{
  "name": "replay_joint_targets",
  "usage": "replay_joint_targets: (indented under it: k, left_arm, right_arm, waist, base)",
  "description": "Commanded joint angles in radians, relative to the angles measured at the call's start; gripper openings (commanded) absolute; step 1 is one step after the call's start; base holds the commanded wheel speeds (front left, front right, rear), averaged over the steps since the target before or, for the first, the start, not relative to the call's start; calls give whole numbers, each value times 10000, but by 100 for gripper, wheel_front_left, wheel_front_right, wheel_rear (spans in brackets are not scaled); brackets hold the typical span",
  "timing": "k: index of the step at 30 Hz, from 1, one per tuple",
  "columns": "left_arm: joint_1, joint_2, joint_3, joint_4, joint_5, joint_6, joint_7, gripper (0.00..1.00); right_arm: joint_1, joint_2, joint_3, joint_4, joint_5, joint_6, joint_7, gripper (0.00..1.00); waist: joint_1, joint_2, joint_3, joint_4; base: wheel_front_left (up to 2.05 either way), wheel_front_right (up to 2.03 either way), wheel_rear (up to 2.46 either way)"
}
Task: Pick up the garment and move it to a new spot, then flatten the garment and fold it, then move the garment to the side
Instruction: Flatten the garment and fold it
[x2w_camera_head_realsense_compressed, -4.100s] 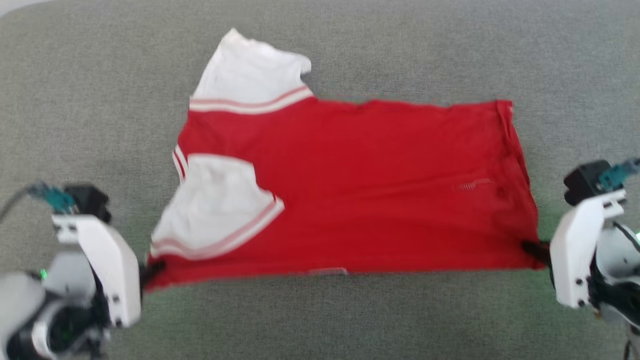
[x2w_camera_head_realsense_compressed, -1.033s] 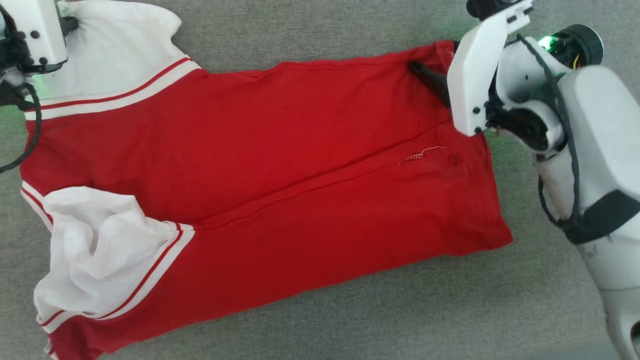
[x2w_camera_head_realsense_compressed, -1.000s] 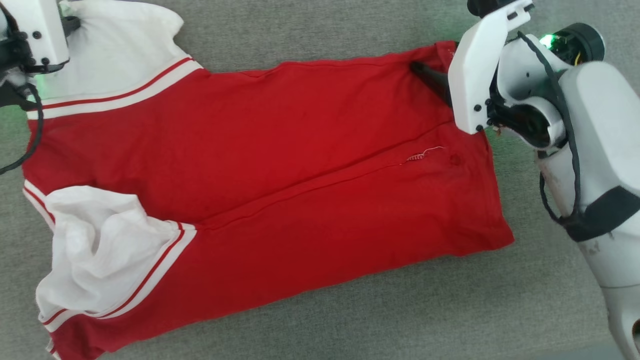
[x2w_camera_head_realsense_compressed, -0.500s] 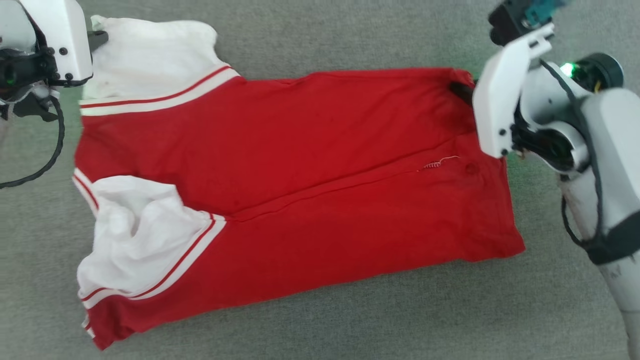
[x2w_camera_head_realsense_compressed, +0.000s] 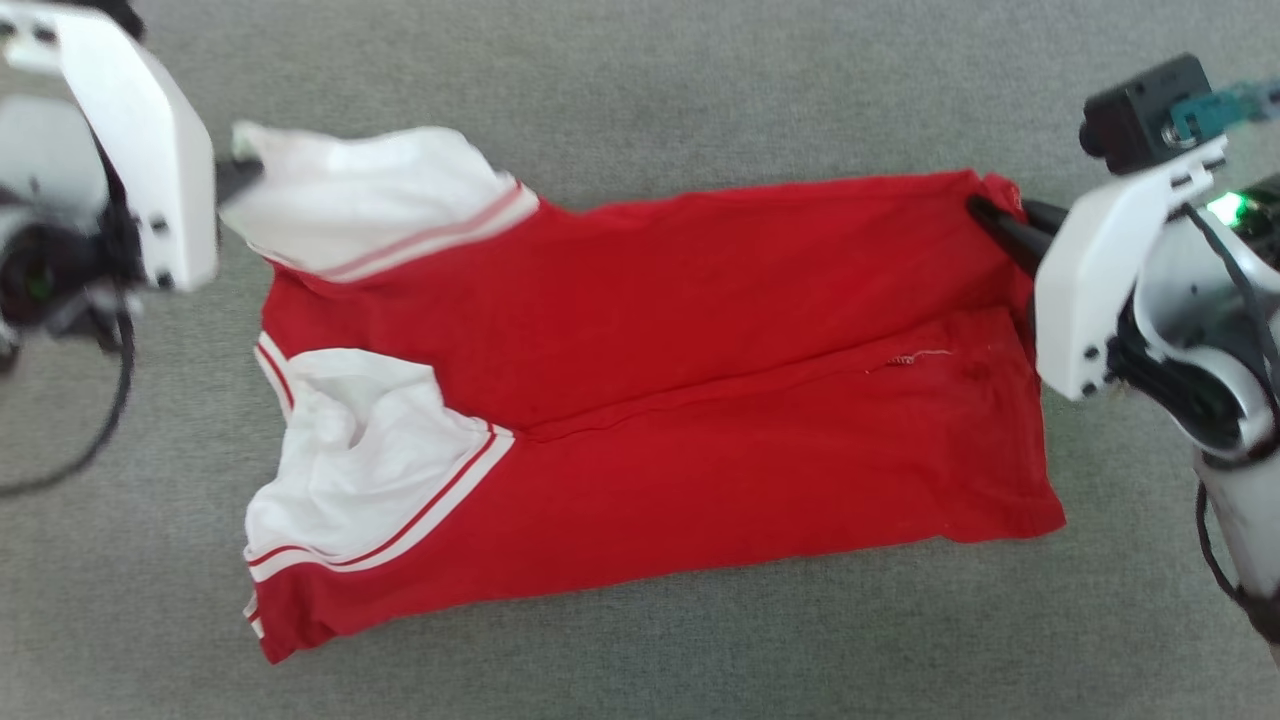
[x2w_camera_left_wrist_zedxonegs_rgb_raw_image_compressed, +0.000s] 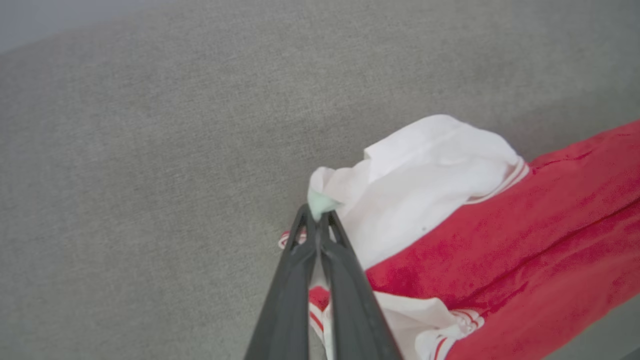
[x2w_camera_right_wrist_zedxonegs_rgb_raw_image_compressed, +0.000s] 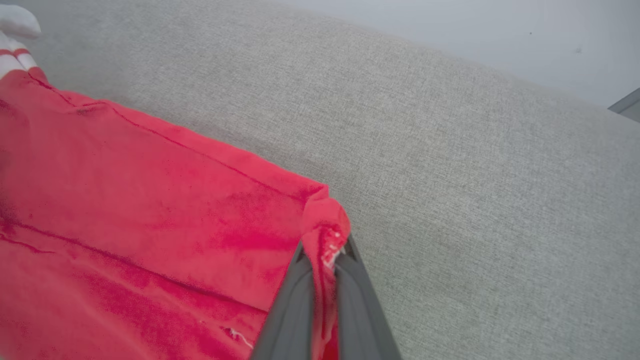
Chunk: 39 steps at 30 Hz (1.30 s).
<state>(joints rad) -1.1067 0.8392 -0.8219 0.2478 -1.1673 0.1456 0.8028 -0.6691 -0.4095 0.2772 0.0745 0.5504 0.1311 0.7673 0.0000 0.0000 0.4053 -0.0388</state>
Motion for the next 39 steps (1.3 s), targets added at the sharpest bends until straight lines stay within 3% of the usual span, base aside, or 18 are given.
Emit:
replay_joint_targets:
  k: [1, 7, 8, 11, 15, 19, 24, 25, 26, 27, 28, 30, 31, 39]
  left_arm:
    - [527, 369, 31, -1007, -94, 460, 141, 0]
    - [1894, 1580, 116, -3975, -373, 1885, 174, 0]
    - [1894, 1580, 116, -3975, -373, 1885, 174, 0]
    - [2640, 2194, 61, -5179, -495, 2526, 135, 0]
    - [3610, 2604, -98, -6136, -640, 3149, -96, 0]
    - [4451, 2594, -321, -6006, -931, 3270, -441, 0]
    - [5058, 2041, -488, -4815, -1280, 2833, -886, 0]
    - [5101, 1924, -491, -4495, -1336, 2747, -968, 0]
    - [5161, 1805, -479, -4189, -1396, 2655, -1056, 0]
    - [5187, 1706, -457, -3965, -1421, 2537, -1175, 16]
    - [5198, 1623, -425, -3732, -1428, 2458, -1308, 38]
    - [5260, 1494, -360, -3441, -1448, 2256, -1563, 54]
    - [5336, 1456, -247, -3306, -1405, 2119, -1924, 100]
    - [6013, 1563, 337, -3508, -1064, 1512, -4102, 100]
  right_arm:
    - [418, -38, -190, -506, -127, -7, 132, 0]
    - [1541, -257, -739, -1913, -177, -7, 533, 0]
    - [1541, -257, -739, -1913, -177, -7, 533, 0]
    - [2277, -301, -1023, -2458, -150, -7, 770, 0]
    - [3241, -272, -1470, -2799, -150, -7, 908, 0]
    - [3894, -51, -1682, -2567, -183, -7, 896, 0]
    - [3823, 111, -1246, -1804, -204, -6, 583, 0]
    - [3728, 116, -1148, -1645, -205, -7, 498, 27]
    - [3681, 163, -1058, -1472, -174, -7, 427, 45]
    - [3614, 127, -969, -1374, -247, -6, 323, 100]
    - [3552, 150, -905, -1264, -217, -7, 262, 100]
    - [3498, 110, -794, -1190, -145, -7, 122, 100]
    - [3521, 101, -793, -1173, -25, -7, 10, 100]
    - [4130, -86, -1303, -2051, 73, -7, -508, 100]
  waist:
    - [0, 0, -183, 126]
    - [0, 0, -351, 246]
    - [0, 0, -351, 246]
    - [0, 0, -402, 284]
    - [0, 0, -431, 326]
    - [0, 0, -415, 311]
    - [0, 0, -417, 238]
    - [0, 0, -430, 229]
    - [0, 0, -456, 217]
    - [0, 0, -486, 203]
    - [0, 0, -539, 191]
    - [0, 0, -658, 183]
    - [0, 0, -800, 166]
    - [0, 0, -1357, 128]
  base:
    - [0, 0, 0]
    - [0, 0, 0]
    - [0, 0, 0]
    - [0, 0, 0]
    - [0, 0, 0]
    - [0, 0, 0]
    - [0, 0, 0]
    - [0, 0, 0]
    - [0, 0, 0]
    - [0, 0, 0]
    - [0, 0, 0]
    - [0, 0, 0]
    - [0, 0, 0]
    - [0, 0, 0]
